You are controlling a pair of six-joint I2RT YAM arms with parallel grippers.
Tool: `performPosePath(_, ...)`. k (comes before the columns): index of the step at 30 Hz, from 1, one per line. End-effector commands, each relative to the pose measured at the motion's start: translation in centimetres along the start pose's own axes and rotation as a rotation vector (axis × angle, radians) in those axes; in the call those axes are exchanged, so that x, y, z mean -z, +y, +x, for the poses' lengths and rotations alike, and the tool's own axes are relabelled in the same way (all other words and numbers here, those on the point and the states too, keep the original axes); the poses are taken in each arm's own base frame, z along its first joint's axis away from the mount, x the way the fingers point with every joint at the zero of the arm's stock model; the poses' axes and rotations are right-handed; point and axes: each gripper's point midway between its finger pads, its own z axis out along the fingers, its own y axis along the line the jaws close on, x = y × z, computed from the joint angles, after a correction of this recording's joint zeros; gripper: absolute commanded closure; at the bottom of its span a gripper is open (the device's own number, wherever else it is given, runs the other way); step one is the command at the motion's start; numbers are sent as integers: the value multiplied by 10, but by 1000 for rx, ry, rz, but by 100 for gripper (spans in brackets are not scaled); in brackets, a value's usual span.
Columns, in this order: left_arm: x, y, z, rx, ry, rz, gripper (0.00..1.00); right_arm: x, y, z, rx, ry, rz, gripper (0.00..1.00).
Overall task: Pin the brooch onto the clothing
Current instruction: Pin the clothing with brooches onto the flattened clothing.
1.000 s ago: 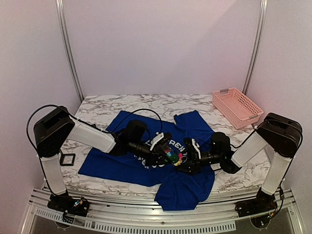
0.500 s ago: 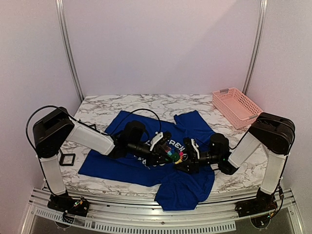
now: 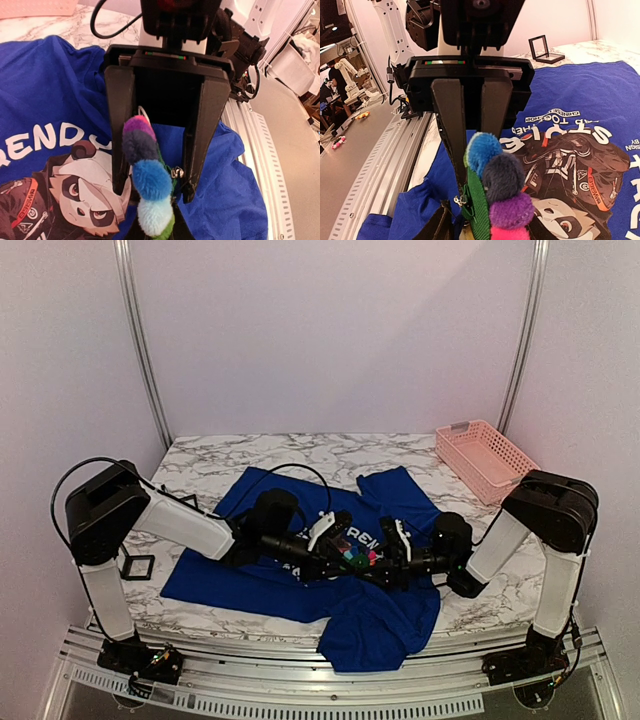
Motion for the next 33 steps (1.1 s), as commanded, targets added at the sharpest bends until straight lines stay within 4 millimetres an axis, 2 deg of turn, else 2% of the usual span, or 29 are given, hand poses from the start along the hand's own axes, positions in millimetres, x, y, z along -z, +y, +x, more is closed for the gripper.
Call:
performPosePath(1,2,-13,-11,-54,-22,12,100,0,-3,2,-30,-8,0,60)
performPosePath(8,2,-14,-11,-60,-22,13,100,-1,-2,3,-30,-3,-16,60)
performPosePath(17,1,-15,-11,-74,-21,16,100,-8,-16,2,-92,22,4,64)
performPosePath(25,3,-15,-12,-83,-23,7,100,-2,-16,3,-113,9,14,67)
performPosePath(33,6,-14,-12,-89,-24,-15,100,7,-16,1,-113,-9,49,65)
